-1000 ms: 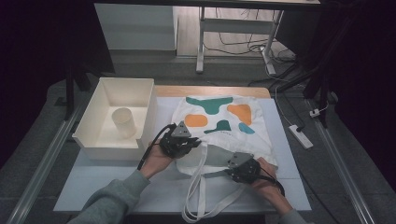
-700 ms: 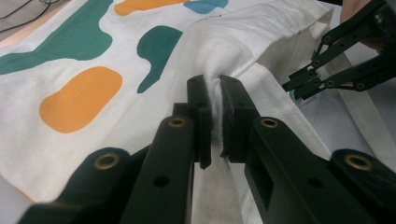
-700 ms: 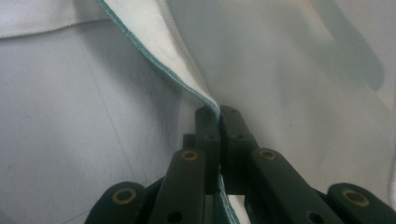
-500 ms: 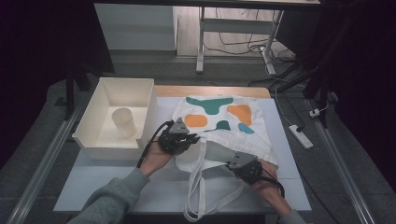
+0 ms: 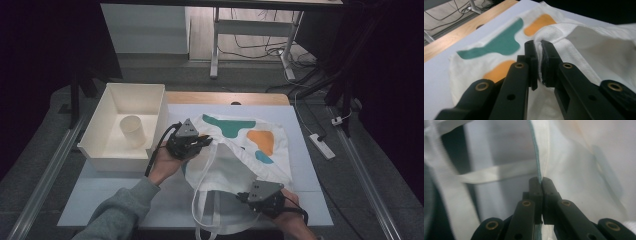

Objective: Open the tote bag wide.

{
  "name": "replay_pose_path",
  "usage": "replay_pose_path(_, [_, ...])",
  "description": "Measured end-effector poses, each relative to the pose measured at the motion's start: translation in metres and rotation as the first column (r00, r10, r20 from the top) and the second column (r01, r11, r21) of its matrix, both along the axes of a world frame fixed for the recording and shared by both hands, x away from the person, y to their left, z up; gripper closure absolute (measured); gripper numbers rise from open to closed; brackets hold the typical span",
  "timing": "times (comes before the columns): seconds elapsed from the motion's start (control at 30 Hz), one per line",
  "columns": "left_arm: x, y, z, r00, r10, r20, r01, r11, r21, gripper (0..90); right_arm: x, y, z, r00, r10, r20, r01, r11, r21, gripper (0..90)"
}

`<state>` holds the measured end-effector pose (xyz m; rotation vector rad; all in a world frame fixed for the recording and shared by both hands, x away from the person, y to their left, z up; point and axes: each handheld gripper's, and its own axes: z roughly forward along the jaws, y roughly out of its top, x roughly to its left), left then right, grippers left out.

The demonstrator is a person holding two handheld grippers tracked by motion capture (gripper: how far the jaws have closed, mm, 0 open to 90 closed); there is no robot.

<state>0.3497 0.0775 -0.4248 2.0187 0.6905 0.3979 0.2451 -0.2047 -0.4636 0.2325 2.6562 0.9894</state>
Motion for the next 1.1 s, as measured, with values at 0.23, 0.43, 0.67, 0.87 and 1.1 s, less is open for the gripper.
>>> replay_pose_path(0.23, [0.002, -0.003, -0.001, 0.9998, -0.017, -0.009, 0.017, 0.9998, 0.009, 84.7, -0.038, 0.019, -0.002, 0.9887, 0.128, -0.078, -0.132, 0.9899, -0.052, 87.9])
replay_pose_path(0.43, [0.005, -0.007, -0.008, 0.9992, -0.023, -0.034, 0.024, 0.9992, 0.033, 84.7, -0.033, 0.021, -0.012, 0.9807, 0.138, -0.139, -0.145, 0.9885, -0.042, 84.1])
replay_pose_path(0.67, [0.005, -0.006, -0.009, 0.9988, -0.029, -0.040, 0.030, 0.9988, 0.039, 84.6, -0.021, -0.001, 0.015, 0.9967, 0.038, -0.072, -0.026, 0.9874, 0.156, 54.9])
replay_pose_path(0.87, [0.006, -0.005, -0.014, 0.9983, -0.028, -0.051, 0.030, 0.9985, 0.045, 84.5, -0.016, -0.017, 0.031, 0.9978, -0.039, -0.054, 0.051, 0.9701, 0.237, 50.1])
replay_pose_path(1.1, [0.012, -0.005, -0.022, 0.9968, -0.020, -0.077, 0.024, 0.9983, 0.052, 84.4, -0.011, -0.010, 0.027, 0.9952, -0.096, 0.016, 0.093, 0.9840, 0.152, 46.4])
